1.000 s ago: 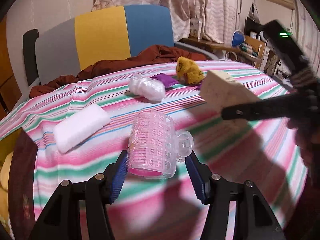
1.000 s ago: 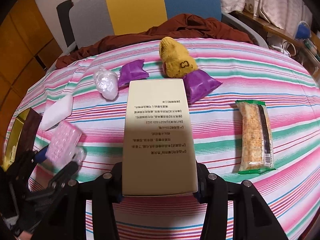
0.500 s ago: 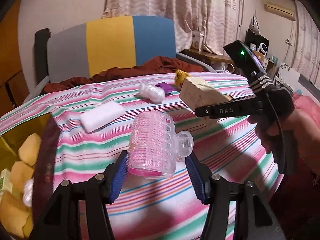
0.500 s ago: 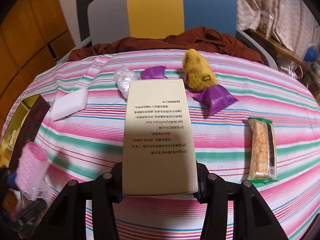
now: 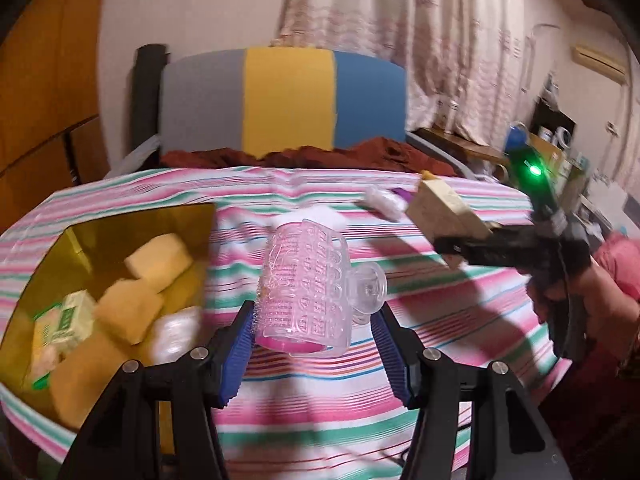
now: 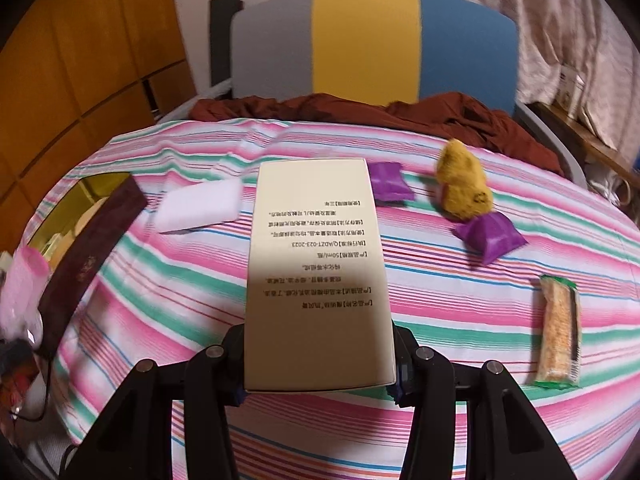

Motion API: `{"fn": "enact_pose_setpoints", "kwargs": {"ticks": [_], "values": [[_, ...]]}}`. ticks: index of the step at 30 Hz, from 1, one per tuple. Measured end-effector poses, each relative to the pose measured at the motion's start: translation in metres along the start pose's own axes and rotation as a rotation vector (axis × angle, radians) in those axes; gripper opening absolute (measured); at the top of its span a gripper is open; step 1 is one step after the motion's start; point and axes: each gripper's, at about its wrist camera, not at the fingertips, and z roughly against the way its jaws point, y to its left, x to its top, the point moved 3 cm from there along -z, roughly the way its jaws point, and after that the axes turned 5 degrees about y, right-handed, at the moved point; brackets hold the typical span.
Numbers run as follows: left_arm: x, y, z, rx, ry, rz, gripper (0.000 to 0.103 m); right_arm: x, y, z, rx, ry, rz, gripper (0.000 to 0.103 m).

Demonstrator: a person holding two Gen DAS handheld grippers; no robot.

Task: Organize objects
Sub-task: 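Carry the hair roller into the gold tray and open the left tool while the right tool carries the box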

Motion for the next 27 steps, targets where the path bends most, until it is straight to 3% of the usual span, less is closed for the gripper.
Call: {"fn": "enact_pose_setpoints", "kwargs": {"ticks": [11, 17, 22, 27], "values": [[0.000, 0.121, 0.010, 0.103, 0.012, 0.286, 0.058, -0.003, 0.080, 0.008, 0.107, -0.040, 0.127, 0.050], [0.015, 0.178, 0.004, 0.163, 0.018, 0.352, 0.058, 0.002, 0.130, 0.013, 0.198, -0.044, 0.157, 0.050], [0.019, 0.226, -0.015, 0.185, 0.069, 0.434, 0.058, 0.015, 0.179, 0.017, 0.267, -0.057, 0.193, 0.050], [0.020, 0.251, -0.036, 0.193, 0.124, 0.462, 0.059, 0.031, 0.227, 0.012, 0.300, -0.044, 0.245, 0.050]]}}
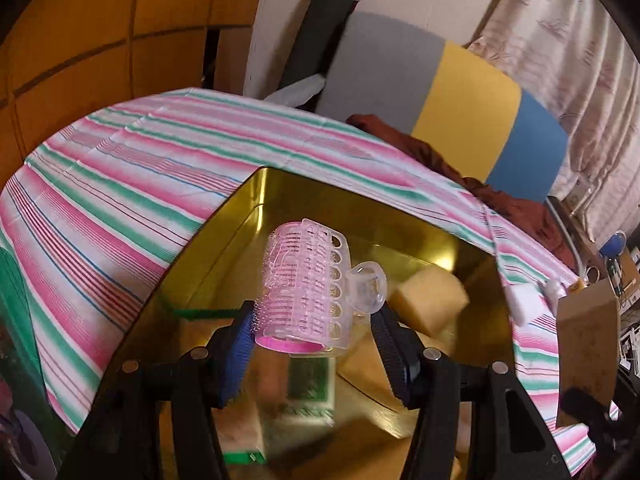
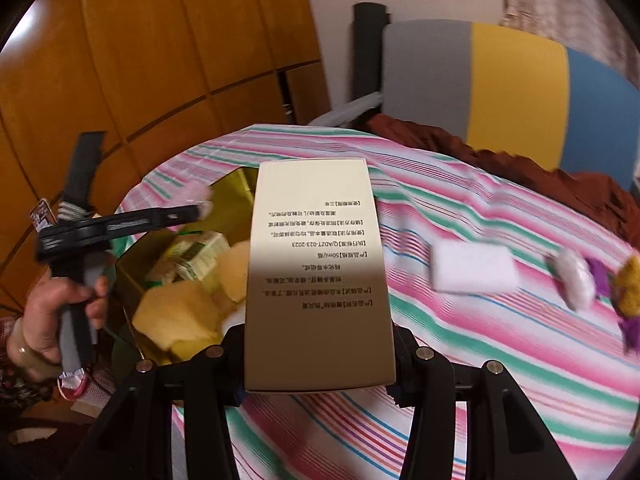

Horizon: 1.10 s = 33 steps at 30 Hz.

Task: Organize objects
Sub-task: 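Carry the hair roller into the gold tray and open the left tool while the right tool carries the box, then lower the beige box into the gold tray and open the right tool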

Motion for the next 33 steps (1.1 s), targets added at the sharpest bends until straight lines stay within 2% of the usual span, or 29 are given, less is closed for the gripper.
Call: {"fn": "enact_pose_setpoints", "kwargs": {"ticks": [7, 11, 14, 23, 33], "values": [[0.023, 0.018, -0.025, 0.005, 0.057, 0.034, 0.059, 0.032, 0.041, -0.031, 0.029, 0.039, 0.053, 0.050], [0.027, 0.027, -0.037, 0.013, 0.113, 0.070, 0.060, 0.043, 0.052, -0.047, 0.045, 0.064, 0.050, 0.050], [0.023, 0.034, -0.033, -0.015, 0.114, 0.103, 0.061, 0.049, 0.054, -0.059, 0.044, 0.085, 0.046, 0.050], [-0.004, 0.045, 0.017, -0.015, -0.047, 0.178, 0.061, 0.066, 0.050, -0.091, 0.044, 0.140, 0.015, 0.050], [-0.008, 0.057, 0.038, -0.010, -0.119, 0.239, 0.061, 0.105, 0.062, -0.146, 0.009, 0.176, 0.026, 0.050]]}}
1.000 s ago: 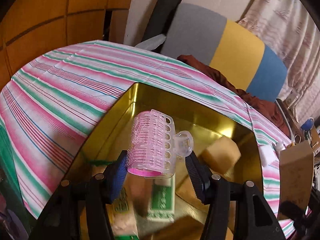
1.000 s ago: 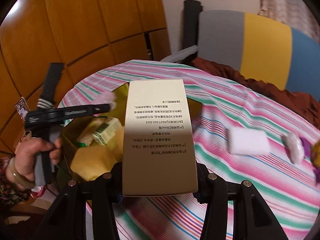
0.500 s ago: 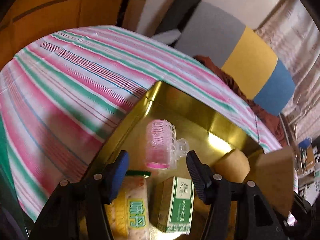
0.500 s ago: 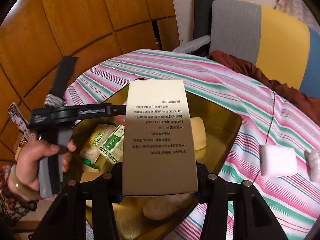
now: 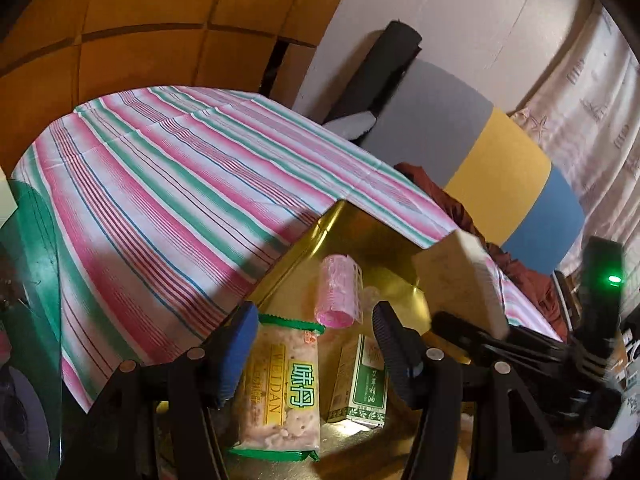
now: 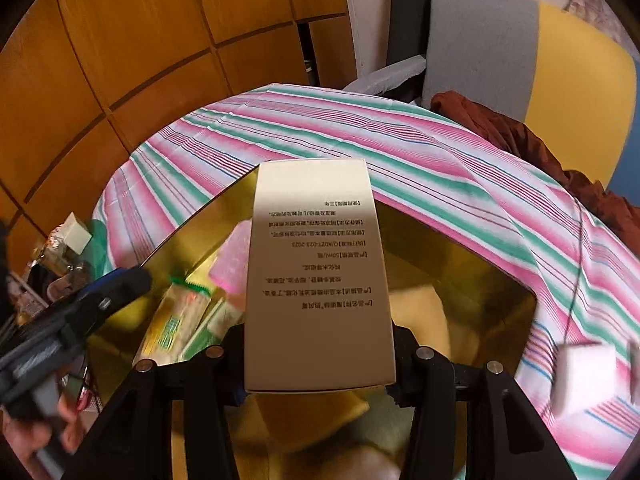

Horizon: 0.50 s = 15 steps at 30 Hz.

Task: Organize objects
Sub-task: 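Lower the beige box into the gold tray and open the right tool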

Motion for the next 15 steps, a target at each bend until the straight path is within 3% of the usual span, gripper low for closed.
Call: {"fn": "enact_pose_setpoints", "kwargs": {"ticks": [7, 15], "values": [[-0.001, 0.007, 0.004, 0.005, -0.003, 0.034, 0.061, 0.014, -0.001, -0.030, -0.031, 0.018, -0.034, 0.058], [-0.007, -0.001, 0.005, -0.007, -0.009, 0.031, 0.061, -0.001, -0.001, -0.001, -0.046, -0.043, -0.020, 0.058]]}}
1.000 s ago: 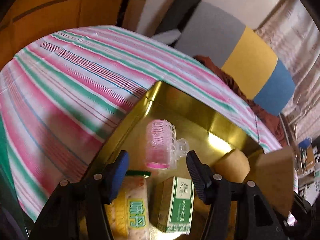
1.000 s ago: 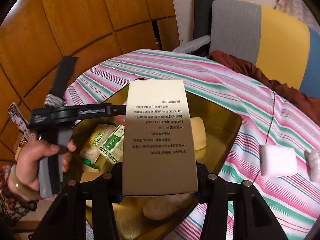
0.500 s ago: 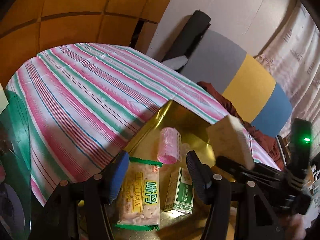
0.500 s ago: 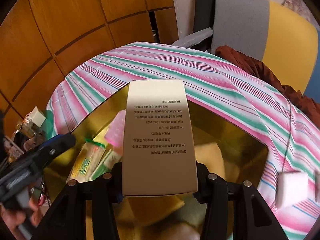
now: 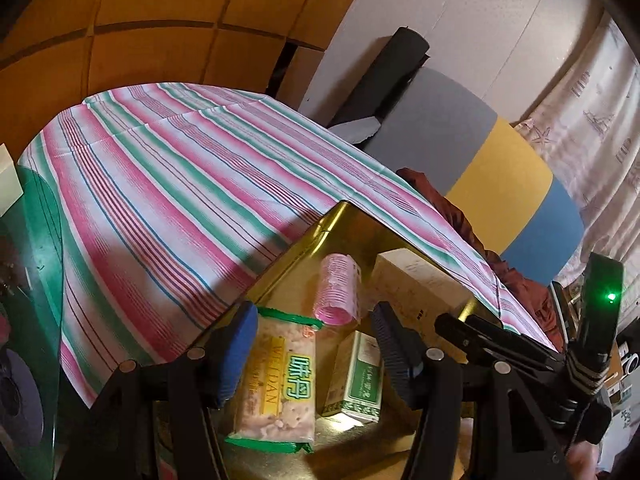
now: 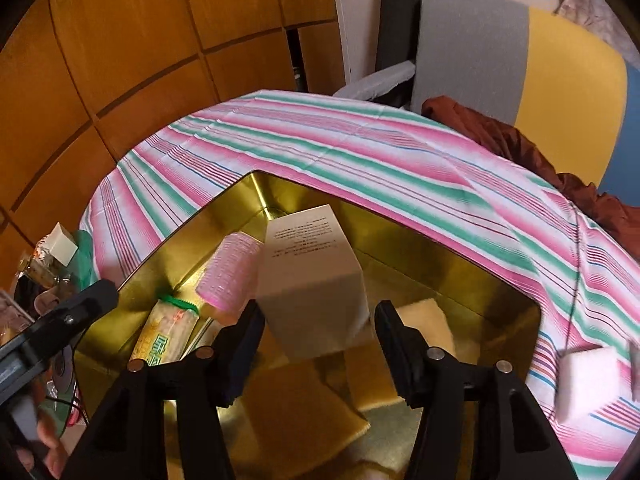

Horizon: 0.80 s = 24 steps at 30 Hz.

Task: Organize objects
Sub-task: 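Lower the beige box into the gold tray and open the right tool, then move the right tool back and grasp the green-wrapped cracker bar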

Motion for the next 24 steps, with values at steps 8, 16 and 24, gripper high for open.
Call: {"fn": "enact_pose_setpoints", "kwargs": {"ticks": [8, 16, 24], "values": [[-0.001, -0.005, 0.006, 0.006, -0.009, -0.017, 0.061, 0.002, 0.007, -0.020, 0.056, 0.053, -0.020, 0.033], [-0.007, -0.011, 0.005, -0.008, 0.007, -0.016, 0.061, -0.009, 0.007, 0.014, 0.088, -0.005, 0.000, 0.042], [-0.028, -0.048, 0.003, -0.076, 0.050, -0.113, 0.061, -0.042, -0.039, 0.065, 0.005, -0.062, -0.058, 0.049]]}}
